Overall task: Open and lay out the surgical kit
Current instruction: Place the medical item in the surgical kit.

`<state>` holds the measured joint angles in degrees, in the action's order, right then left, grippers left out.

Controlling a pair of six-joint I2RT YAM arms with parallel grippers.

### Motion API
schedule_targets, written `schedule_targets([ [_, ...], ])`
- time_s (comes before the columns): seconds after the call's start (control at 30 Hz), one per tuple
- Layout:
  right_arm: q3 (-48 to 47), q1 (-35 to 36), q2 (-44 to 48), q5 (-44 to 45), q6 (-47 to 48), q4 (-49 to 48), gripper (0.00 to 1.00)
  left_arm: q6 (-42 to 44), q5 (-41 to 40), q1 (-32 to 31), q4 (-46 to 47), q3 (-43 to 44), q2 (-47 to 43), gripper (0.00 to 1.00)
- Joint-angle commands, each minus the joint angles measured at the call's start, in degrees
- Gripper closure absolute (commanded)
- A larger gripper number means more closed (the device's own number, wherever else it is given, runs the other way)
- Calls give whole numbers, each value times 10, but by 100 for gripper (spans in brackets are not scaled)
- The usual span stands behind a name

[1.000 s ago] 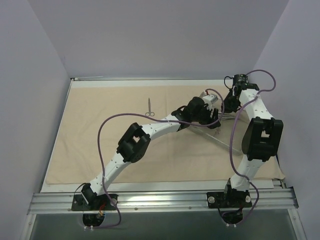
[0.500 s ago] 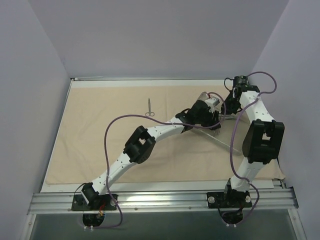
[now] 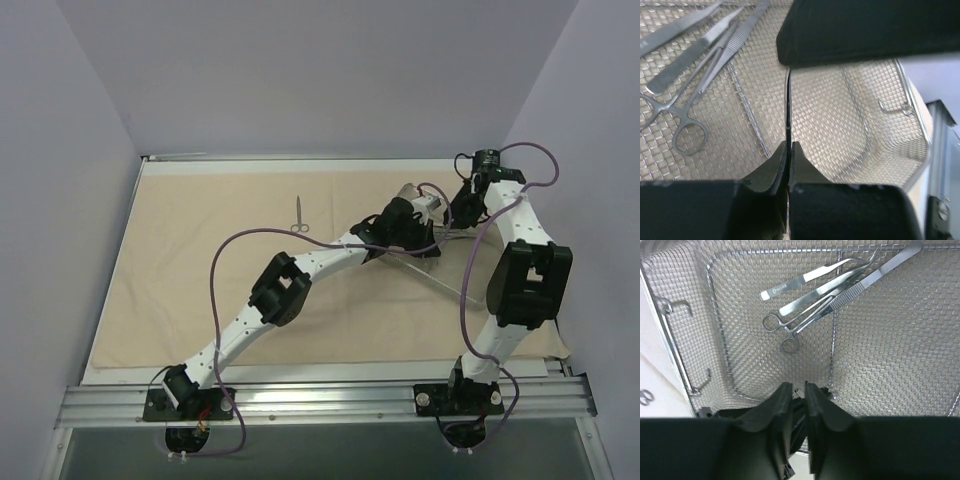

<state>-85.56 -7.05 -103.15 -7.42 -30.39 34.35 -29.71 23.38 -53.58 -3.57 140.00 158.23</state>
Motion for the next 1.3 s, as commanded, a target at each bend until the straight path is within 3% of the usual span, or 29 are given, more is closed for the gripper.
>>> schedule_targets([
  [0.0, -64, -21, 53, -9, 23, 27, 77, -26, 78, 21, 12, 17, -79, 98],
  [0.13, -144, -32, 72, -12, 46, 69, 53, -63, 126, 51, 8, -3, -128, 98],
  [0.17, -159, -34, 74, -17, 50, 75, 34, -68, 130, 59, 10, -10, -140, 98],
  [0.2, -187, -34, 81, -21, 53, 90, 32, -77, 133, 66, 10, -28, -164, 98],
  [0.4, -171, -33, 111, -51, 49, 114, 31, -108, 172, 164, -16, -118, -284, 98],
  [0.53, -108, -26, 132, -73, 50, 105, 31, -80, 208, 248, -149, -148, -322, 98],
  [0.67, -88, -19, 134, -77, 57, 103, 32, -61, 237, 343, -195, -207, -353, 98],
  [0.9, -116, 1, 101, -71, 65, 121, 32, 37, 280, 424, -352, -207, -290, 98],
  [1.27, -71, 12, 90, -59, 73, 116, 32, 117, 257, 470, -465, -165, -197, 98],
])
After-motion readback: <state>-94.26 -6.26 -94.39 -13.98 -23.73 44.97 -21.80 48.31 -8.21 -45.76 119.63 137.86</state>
